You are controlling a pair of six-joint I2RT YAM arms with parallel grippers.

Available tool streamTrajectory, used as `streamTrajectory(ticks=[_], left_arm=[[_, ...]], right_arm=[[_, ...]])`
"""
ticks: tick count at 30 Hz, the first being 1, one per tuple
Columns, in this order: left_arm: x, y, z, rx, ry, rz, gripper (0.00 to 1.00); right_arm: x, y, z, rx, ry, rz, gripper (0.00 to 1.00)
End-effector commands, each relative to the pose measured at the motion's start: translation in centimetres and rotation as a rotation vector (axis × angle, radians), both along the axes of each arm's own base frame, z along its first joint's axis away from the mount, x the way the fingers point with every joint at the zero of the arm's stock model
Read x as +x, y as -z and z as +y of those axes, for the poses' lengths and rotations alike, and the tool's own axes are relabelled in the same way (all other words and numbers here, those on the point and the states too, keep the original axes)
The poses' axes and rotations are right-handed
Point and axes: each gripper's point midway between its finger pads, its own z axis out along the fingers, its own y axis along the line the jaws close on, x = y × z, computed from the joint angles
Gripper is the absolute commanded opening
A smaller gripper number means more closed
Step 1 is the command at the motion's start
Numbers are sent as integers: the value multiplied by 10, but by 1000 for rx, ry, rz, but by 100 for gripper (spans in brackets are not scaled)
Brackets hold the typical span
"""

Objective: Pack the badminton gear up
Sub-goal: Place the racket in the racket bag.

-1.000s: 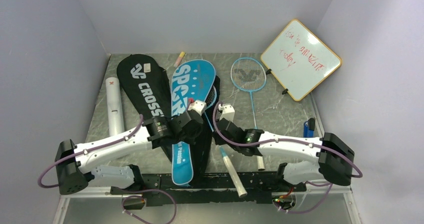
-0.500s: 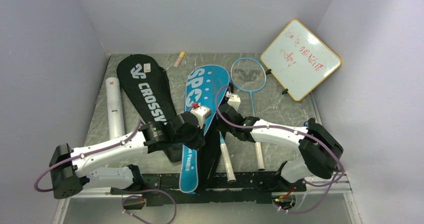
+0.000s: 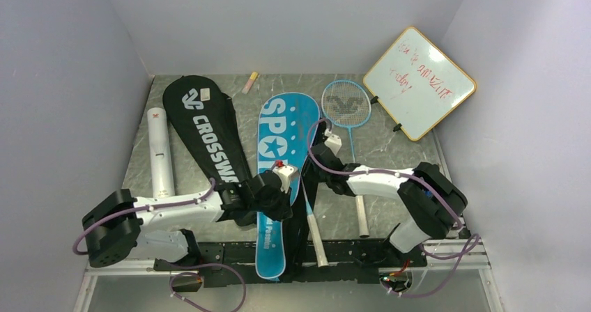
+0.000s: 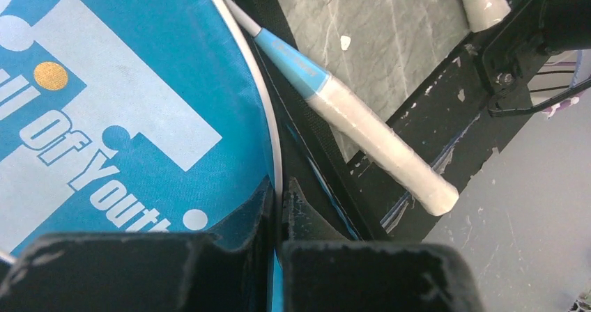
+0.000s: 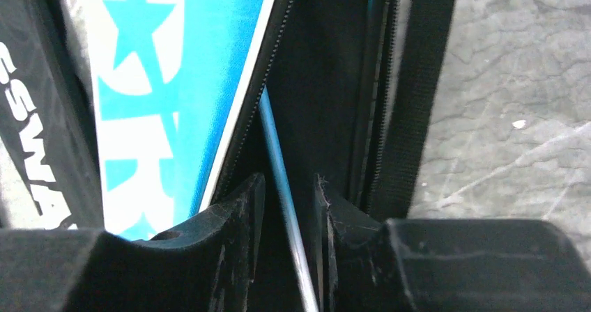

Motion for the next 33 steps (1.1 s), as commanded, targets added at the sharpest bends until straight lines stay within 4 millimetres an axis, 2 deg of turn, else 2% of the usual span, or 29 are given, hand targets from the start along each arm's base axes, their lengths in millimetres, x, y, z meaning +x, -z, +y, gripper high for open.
streamTrajectory(ticks=[1,6,11,16,20,25,33], left_arm=[[-12,-1,-23,-101,50,48,5],[-9,12,-25,-69,45,49,5],[-3,20,-22,-40,19,31,5],[6,17,-30,-77,6,-7,5],[23,19,-35,-49,-31,-68,5],[51,21,-43,25,-69,-164,5],[91,11,-54,106,-101,-329,5]], right_arm=[[-2,-18,10,147,-90,-36,37],[-32,-10,-9,113,-163,21,40],[-70,-10,-29,70,-267,69,49],[-118,-2,-47,61,-380,177,50],[-144,3,-59,67,-414,238,53],[-153,12,-75,24,-373,270,55],[-150,24,-70,15,-370,308,52]])
